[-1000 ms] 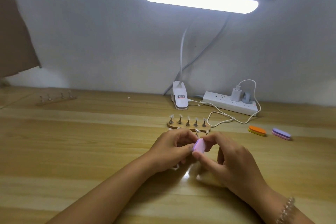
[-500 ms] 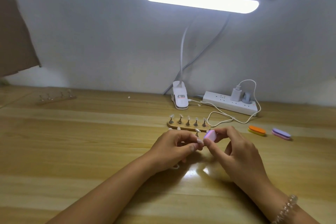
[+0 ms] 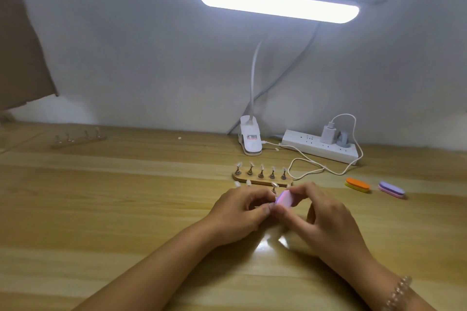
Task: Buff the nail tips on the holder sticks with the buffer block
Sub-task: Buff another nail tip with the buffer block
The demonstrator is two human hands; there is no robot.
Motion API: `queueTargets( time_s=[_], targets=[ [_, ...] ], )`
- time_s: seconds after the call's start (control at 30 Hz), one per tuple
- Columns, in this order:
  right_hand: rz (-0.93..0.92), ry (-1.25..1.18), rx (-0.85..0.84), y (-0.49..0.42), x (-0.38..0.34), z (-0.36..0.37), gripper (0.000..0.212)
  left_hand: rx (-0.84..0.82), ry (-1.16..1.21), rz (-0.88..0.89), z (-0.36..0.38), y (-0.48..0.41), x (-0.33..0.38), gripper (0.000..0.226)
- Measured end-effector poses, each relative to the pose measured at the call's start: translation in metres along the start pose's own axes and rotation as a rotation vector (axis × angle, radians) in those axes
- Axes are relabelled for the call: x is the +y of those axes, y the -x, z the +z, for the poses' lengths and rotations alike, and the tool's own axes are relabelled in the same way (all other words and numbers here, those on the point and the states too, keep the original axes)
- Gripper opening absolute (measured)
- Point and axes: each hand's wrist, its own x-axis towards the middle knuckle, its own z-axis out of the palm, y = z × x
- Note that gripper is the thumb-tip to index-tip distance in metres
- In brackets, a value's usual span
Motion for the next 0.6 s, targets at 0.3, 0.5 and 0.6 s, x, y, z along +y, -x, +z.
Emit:
queueTargets(
  time_s=[0.3,0.5,0.6],
  targets=[
    [0.014,-0.031,0.017,-0.0006,0.0034,0.0001,0.042,0.026,-0.023,0.005,-0.0006,0.0004,0.0,0.013],
    [-0.101,0.064,-0.024,0.0041,-0.0037,0.0021,0.032,0.055,0.025,-0.02,-0.0008,0.0001,-0.0018,0.014],
    [-0.017,-0.019,0.027,0.0003,0.0004,-0.0007,0.04,0.053,0.043,-0.016,0.0003,-0.0001,-0.0018,0.012]
  ],
)
